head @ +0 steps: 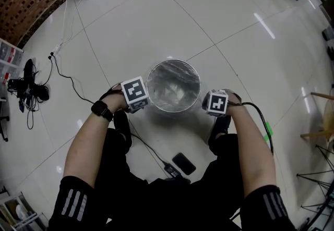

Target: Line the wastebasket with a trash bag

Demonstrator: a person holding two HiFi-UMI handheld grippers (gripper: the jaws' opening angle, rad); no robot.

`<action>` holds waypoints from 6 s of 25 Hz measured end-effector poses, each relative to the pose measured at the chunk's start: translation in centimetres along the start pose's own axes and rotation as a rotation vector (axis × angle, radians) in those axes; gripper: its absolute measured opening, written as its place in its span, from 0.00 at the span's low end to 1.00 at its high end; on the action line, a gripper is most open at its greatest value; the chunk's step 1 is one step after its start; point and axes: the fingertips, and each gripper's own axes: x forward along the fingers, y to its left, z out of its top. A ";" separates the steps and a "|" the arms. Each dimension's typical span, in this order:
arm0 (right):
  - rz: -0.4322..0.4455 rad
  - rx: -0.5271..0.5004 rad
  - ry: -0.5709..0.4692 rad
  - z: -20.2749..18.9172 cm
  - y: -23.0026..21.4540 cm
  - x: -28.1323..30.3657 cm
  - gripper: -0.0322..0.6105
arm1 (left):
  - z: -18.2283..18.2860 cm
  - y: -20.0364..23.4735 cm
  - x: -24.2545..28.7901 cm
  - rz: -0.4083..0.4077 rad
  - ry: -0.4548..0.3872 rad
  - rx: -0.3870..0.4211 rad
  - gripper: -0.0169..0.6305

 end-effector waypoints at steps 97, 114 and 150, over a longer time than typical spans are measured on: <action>-0.307 0.542 -0.391 4.0 -21.4 -2.3 0.06 | 7.1 22.9 3.2 0.242 -0.300 -0.284 0.02; -0.394 0.612 -0.406 3.0 -22.5 -4.5 0.22 | 4.7 23.5 3.0 0.297 -0.263 -0.332 0.22; -0.700 0.365 -0.724 11.8 -7.3 -27.3 0.06 | 4.5 7.2 -15.7 0.484 -0.579 -0.198 0.28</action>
